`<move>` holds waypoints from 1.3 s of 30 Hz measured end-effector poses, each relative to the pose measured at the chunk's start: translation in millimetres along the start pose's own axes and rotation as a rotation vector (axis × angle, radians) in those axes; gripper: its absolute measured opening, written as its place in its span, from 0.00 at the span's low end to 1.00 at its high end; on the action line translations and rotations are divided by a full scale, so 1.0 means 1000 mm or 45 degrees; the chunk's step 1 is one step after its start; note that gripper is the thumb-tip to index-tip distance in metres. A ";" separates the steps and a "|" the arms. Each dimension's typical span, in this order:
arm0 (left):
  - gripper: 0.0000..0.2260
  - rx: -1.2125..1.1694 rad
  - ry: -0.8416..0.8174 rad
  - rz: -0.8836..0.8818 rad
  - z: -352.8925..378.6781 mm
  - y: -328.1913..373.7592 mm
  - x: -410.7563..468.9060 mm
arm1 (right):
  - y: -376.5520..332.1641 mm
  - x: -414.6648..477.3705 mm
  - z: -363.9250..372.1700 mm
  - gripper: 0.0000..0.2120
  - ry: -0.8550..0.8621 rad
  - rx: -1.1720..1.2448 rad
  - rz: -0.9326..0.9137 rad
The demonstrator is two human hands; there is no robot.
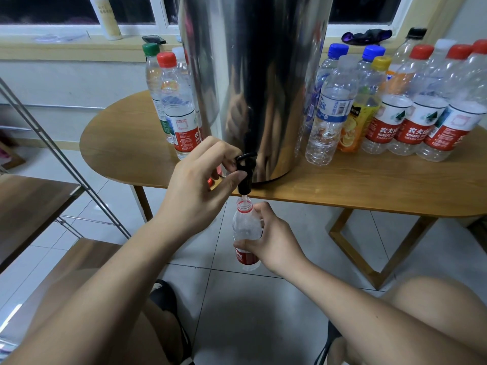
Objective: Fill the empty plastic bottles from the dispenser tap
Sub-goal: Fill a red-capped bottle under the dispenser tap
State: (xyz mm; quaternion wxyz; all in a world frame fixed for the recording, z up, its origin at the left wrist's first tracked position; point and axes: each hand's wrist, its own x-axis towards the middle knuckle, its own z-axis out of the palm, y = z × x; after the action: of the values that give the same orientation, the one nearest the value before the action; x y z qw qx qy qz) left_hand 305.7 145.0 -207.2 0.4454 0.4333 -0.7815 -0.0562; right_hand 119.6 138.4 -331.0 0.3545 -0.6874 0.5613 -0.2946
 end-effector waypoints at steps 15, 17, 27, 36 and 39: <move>0.06 -0.004 0.000 0.008 0.000 0.000 0.000 | 0.000 0.001 0.000 0.34 -0.002 0.015 0.019; 0.06 -0.006 -0.001 0.005 0.000 0.000 0.000 | 0.001 0.001 0.001 0.34 0.007 0.023 0.022; 0.06 -0.008 -0.003 0.004 0.000 0.001 0.000 | -0.001 0.001 -0.001 0.34 -0.014 0.015 0.025; 0.06 -0.006 -0.001 0.011 0.000 0.001 0.000 | -0.002 0.000 -0.002 0.34 -0.013 0.017 0.026; 0.06 -0.006 -0.001 0.010 0.000 0.000 0.000 | -0.003 0.000 -0.002 0.34 -0.020 0.013 0.032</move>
State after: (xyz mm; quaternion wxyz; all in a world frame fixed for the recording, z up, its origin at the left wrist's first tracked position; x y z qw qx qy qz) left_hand 305.3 145.0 -207.4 0.4465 0.4291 -0.7831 -0.0565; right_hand 119.5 138.3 -327.5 0.3661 -0.6807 0.5656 -0.2876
